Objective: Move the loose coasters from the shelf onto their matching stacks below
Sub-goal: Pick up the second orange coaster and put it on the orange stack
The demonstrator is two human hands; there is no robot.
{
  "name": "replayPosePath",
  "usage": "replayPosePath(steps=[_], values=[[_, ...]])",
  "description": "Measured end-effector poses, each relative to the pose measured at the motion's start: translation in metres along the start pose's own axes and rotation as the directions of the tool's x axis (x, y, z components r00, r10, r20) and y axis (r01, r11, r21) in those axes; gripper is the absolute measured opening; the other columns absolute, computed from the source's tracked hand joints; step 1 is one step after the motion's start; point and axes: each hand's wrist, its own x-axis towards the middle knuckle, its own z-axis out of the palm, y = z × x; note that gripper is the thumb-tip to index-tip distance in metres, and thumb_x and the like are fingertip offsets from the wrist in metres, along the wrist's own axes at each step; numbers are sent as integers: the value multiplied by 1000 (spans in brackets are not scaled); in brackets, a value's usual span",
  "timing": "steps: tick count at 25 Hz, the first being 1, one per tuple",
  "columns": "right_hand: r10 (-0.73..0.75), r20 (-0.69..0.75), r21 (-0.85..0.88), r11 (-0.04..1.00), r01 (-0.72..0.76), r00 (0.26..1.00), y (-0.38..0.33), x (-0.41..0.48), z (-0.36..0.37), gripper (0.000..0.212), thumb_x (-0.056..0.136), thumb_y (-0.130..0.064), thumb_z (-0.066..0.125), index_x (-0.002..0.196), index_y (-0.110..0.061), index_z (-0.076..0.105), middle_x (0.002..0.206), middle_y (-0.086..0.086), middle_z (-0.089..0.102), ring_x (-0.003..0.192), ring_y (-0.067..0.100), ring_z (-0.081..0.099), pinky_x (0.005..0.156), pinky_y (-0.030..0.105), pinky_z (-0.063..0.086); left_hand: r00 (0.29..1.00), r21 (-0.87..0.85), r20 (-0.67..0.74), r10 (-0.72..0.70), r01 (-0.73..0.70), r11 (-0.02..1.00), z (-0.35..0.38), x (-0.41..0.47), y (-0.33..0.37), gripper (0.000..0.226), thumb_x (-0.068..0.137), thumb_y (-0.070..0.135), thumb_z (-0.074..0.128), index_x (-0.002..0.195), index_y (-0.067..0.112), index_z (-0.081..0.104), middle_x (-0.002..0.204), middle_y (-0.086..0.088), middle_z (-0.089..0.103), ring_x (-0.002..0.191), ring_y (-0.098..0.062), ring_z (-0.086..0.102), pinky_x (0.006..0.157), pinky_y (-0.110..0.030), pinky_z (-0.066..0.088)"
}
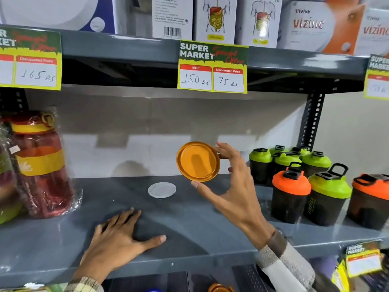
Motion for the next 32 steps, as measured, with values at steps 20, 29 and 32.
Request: replayPosePath(steps=[20, 29, 32], values=[[36, 603, 633, -629, -450, 797, -84, -62, -49, 81, 95, -48, 61, 155, -16, 18, 144, 36, 44, 120, 34, 59, 94, 26, 46, 999, -41, 33, 10, -8, 999, 2, 1, -1, 141, 40, 110, 16, 159, 35, 19, 168, 16, 10, 154, -7, 7, 123, -39, 8], [159, 587, 743, -494, -451, 793, -67, -82, -44, 65, 105, -50, 42, 155, -13, 24, 149, 40, 37, 132, 39, 53, 105, 29, 45, 999, -52, 12, 33, -33, 998, 3, -2, -3, 134, 48, 109, 24, 159, 34, 22, 168, 14, 13, 153, -8, 10, 123, -40, 11], [215, 545, 807, -394, -439, 810, -48, -104, -40, 64, 109, -48, 26, 151, -1, 33, 152, 44, 18, 138, 45, 45, 113, 36, 42, 999, -57, -14, 40, -41, 998, 2, -3, -1, 135, 48, 109, 23, 158, 32, 26, 167, 13, 17, 153, -9, 13, 123, -40, 14]])
